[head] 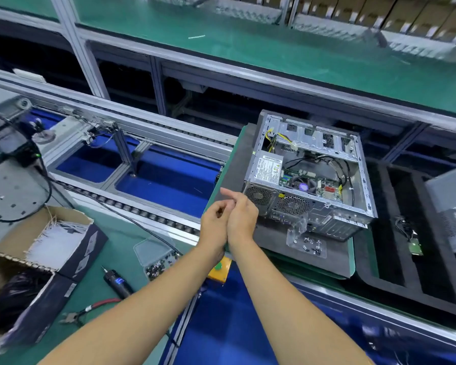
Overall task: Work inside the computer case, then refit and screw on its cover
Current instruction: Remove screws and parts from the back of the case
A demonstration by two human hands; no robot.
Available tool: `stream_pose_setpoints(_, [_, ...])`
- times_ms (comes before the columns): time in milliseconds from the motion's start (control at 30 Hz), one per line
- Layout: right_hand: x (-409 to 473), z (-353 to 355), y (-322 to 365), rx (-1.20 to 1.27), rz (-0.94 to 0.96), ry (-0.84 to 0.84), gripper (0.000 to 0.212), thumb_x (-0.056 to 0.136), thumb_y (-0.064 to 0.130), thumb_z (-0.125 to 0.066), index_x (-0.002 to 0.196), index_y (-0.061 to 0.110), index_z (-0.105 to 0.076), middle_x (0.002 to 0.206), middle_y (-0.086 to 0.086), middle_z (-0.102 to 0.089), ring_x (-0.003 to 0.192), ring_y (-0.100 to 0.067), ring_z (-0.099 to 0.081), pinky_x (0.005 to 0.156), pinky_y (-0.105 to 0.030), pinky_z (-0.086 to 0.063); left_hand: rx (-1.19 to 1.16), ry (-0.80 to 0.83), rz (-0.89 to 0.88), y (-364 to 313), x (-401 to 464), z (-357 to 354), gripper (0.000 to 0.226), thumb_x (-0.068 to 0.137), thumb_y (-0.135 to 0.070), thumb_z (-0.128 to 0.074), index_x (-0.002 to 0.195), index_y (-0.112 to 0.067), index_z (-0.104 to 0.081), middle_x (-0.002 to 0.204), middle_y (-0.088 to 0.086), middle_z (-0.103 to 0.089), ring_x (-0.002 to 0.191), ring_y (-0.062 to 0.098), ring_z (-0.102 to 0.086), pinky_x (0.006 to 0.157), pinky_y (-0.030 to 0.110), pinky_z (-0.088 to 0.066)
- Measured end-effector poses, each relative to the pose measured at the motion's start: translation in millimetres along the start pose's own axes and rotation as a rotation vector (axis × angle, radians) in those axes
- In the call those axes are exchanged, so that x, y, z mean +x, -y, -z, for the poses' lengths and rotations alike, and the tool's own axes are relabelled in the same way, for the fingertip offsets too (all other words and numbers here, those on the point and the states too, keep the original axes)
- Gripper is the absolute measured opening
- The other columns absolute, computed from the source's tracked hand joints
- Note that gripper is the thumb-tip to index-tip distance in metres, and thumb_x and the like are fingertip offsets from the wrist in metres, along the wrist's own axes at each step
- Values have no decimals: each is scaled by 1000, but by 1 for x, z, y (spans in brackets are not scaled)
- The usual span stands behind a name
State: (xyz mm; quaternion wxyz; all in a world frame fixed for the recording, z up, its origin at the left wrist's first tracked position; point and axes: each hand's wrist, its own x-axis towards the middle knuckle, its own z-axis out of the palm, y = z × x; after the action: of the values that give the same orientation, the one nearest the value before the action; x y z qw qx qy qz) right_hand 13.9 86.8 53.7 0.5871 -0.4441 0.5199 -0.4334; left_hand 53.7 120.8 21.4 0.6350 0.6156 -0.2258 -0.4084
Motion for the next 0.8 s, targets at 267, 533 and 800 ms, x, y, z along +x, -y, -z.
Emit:
stream_pose_setpoints(267, [-24, 29, 44, -451, 40, -11, 41, 90, 39, -41, 59, 38, -66, 61, 3, -69, 76, -30, -70, 80, -43, -57, -265, -73, 28, -66, 3, -3, 8, 100, -17, -64, 105, -11, -64, 102, 2, -78, 94, 17, -72, 87, 35, -57])
stream_pose_setpoints(533, [-44, 55, 50, -607, -45, 160, 47, 92, 30, -42, 52, 20, -64, 58, 2, -67, 77, -30, -68, 86, -44, -54, -223, 73, 111, -82, -2, -18, 9, 99, -19, -65, 104, -12, -67, 106, 3, -78, 102, 15, -74, 80, 32, -56])
stream_pose_setpoints(800, [-25, 63, 58, -551, -32, 153, 34, 99, 31, -39, 82, 15, -64, 99, -19, -73, 95, -37, -68, 83, -47, -54, -433, 69, 177, -65, -4, -50, 18, 98, -20, -66, 105, -6, -74, 107, 8, -78, 105, 15, -74, 75, 22, -59])
